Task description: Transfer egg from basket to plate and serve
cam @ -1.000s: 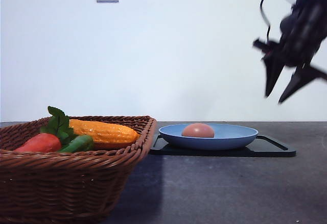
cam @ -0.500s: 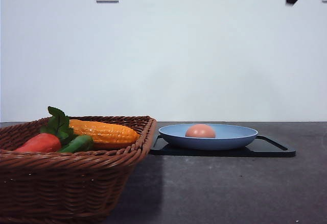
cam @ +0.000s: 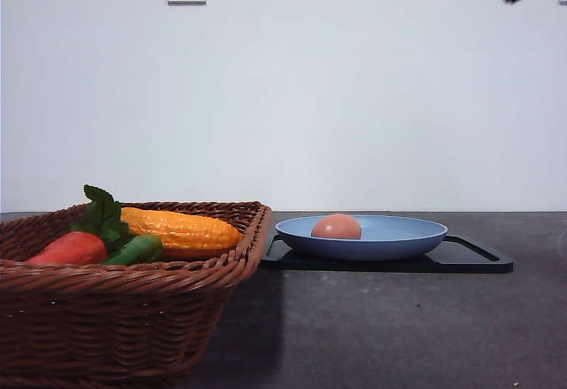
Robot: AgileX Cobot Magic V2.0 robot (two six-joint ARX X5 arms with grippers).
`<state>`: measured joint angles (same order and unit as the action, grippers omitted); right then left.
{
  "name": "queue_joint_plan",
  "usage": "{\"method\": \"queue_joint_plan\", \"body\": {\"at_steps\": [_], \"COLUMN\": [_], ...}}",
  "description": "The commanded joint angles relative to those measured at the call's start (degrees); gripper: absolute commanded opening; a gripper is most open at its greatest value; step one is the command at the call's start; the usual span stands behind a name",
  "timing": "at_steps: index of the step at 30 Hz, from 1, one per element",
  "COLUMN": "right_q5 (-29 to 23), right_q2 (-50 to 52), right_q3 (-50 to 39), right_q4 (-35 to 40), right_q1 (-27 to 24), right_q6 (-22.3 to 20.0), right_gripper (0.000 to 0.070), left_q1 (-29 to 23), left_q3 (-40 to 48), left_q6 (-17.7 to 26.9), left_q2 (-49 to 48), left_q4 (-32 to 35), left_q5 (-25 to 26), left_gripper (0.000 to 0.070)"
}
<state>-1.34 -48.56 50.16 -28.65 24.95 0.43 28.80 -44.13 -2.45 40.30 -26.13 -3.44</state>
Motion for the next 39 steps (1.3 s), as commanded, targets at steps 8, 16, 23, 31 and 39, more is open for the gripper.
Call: {"method": "queue_joint_plan", "body": {"at_steps": [8,16,23,31,39], "right_q5": [-1.7,-1.7,-1.7,-1.7,-1.7], "right_q2": [10.7,10.9,10.9,10.9,10.9], "right_q3": [-20.0,-20.2,-20.2,-20.2,-20.2], "right_q4": [23.2,22.7,22.7,22.7,22.7], "right_q1": [6.3,6.4,6.4,6.4,6.4], "right_q6": [5.6,5.5,5.5,5.5,5.5], "right_gripper": [0.0,0.0,0.0,0.0,0.0], "left_q1": [0.2,0.2,0.2,-0.5,-12.8], "left_q3": [7.4,7.4,7.4,7.4,13.4], "left_q6": [-5.1,-6.5,-6.4,-2.8,2.9], "left_q2": [-5.7,-5.6,-5.4,-8.4,-20.9], "left_q4": [9.6,10.9,11.0,9.3,12.0], "left_q5": [0.2,0.2,0.2,0.0,0.0], "left_gripper": [0.0,0.0,0.0,0.0,0.0]}}
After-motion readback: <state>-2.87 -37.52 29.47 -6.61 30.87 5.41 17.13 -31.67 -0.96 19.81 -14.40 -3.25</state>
